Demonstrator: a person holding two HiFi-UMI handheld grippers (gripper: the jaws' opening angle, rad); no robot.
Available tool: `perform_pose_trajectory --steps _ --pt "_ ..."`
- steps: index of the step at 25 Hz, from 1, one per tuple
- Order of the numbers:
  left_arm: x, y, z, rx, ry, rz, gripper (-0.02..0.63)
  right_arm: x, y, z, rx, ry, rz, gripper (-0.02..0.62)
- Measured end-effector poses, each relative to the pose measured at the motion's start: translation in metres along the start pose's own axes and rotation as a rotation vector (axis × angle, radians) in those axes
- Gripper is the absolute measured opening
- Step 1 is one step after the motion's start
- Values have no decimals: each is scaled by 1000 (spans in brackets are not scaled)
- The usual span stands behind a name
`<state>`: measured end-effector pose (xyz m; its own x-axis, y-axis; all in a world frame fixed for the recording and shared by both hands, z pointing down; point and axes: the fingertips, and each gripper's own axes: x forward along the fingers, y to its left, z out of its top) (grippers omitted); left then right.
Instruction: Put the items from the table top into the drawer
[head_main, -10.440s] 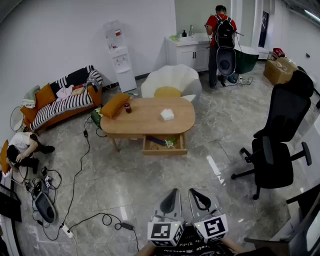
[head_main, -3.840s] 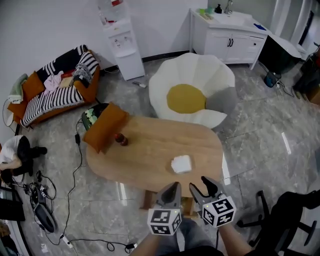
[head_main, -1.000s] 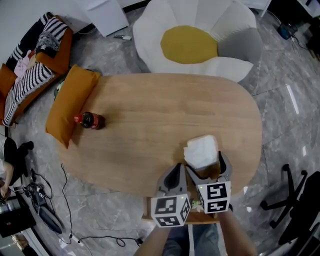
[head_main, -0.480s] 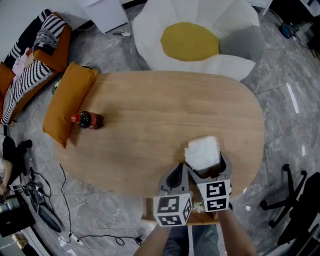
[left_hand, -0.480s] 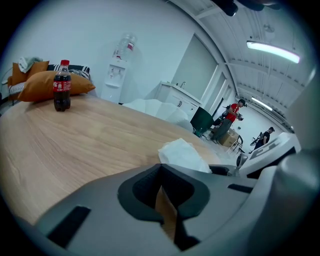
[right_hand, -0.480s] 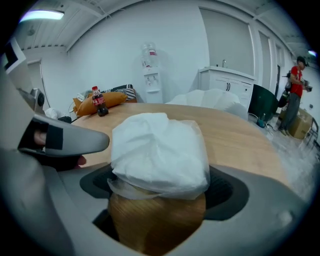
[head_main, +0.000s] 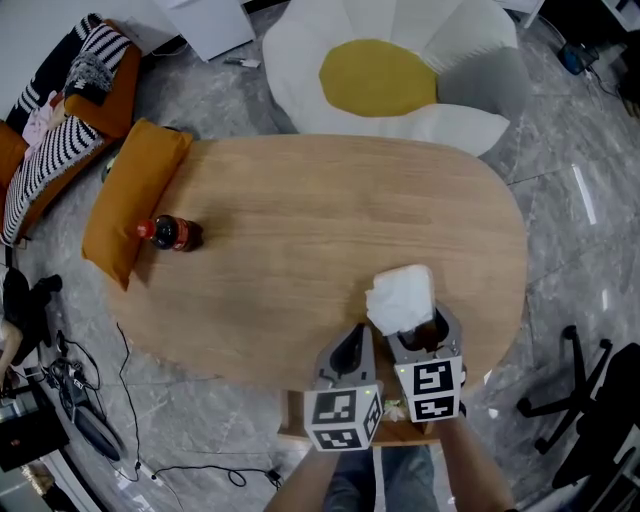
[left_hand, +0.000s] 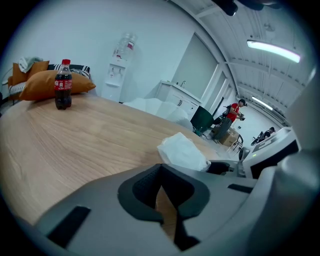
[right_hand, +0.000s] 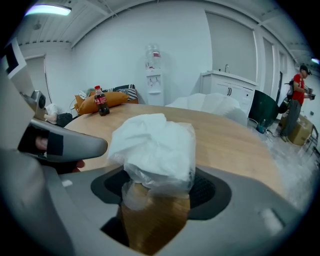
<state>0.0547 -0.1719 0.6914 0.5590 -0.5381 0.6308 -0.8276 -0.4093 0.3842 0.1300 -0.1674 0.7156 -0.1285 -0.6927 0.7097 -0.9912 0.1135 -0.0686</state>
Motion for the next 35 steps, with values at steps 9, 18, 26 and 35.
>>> perform_pose_trajectory --steps 9,18,26,35 --pt "-9 -4 4 -11 -29 10 9 -13 3 2 9 -22 31 293" --pt "-30 -12 5 -34 -62 24 9 -39 12 9 -29 -32 51 291" --pt "-53 -13 2 -43 -80 32 9 -57 27 8 -61 -33 82 292" --pt "-82 -1 -6 -43 -93 83 9 -76 47 1 -98 -26 126 291"
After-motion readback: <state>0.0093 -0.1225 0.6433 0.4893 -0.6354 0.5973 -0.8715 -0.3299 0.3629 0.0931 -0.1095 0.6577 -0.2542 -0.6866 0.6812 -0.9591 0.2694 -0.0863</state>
